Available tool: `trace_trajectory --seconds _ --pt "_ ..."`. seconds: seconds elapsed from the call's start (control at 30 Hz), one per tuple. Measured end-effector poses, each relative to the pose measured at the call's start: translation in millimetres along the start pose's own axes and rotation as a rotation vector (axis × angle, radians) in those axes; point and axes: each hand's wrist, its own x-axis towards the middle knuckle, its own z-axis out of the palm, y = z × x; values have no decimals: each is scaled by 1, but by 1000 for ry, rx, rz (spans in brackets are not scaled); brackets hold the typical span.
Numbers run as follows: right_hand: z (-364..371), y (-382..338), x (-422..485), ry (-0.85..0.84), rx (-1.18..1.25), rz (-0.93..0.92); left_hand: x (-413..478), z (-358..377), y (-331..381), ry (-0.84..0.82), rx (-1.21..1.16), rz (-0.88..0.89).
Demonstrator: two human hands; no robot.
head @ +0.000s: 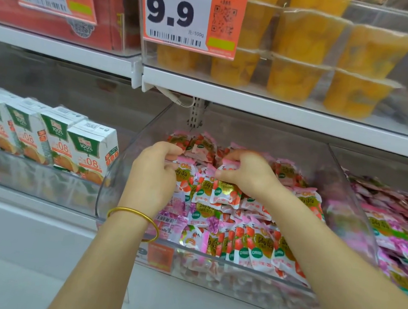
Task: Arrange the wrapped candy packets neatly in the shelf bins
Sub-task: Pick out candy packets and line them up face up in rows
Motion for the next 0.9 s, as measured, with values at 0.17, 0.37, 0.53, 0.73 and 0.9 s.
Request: trace_trajectory --seconds 0.17,0.37,0.53,0.73,0.9 --pt "5 -1 -3 74 -339 -80 0 -1 0 4 -25 -4" --pt "1 -6 -19 45 -272 -217 0 -4 1 13 -52 -16" --pt "9 -9 -26 -175 -427 -296 -3 -6 2 -2 13 -2" --pt "0 -4 -24 -132 -302 -282 -10 3 5 -264 353 122" --pt "-3 1 -26 -21 -157 -251 -18 17 9 -406 724 119"
